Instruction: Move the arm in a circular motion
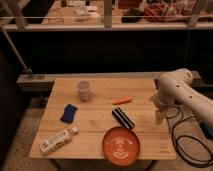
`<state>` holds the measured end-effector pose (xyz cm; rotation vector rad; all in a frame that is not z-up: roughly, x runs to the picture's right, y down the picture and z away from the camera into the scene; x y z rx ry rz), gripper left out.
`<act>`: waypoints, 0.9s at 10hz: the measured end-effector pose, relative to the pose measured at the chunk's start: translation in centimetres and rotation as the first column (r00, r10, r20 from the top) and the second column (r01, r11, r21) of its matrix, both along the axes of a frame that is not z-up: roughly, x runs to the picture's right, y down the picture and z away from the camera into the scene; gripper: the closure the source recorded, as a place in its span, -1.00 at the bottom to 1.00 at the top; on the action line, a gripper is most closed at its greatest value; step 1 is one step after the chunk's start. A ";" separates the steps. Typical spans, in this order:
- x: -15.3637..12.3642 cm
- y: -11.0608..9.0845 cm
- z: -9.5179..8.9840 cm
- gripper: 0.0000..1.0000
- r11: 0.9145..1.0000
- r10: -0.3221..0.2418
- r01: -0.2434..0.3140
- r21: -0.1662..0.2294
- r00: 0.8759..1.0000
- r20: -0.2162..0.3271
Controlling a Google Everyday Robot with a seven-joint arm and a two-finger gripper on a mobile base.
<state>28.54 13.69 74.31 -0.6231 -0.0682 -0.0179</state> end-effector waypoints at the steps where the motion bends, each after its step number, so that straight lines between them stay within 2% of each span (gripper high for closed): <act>1: -0.3 0.6 -0.8 -0.60 1.000 -0.006 0.006 0.000 1.000 0.015; 4: -4.3 2.2 -4.0 -0.60 0.998 -0.067 0.066 0.018 0.994 0.089; 5: -6.7 2.7 -5.0 -0.60 0.995 -0.095 0.093 0.024 0.988 0.118; 7: -11.7 3.8 -6.4 -0.60 0.988 -0.153 0.150 0.030 0.973 0.170; 9: -17.2 4.5 -7.0 -0.60 0.978 -0.207 0.204 0.038 0.951 0.230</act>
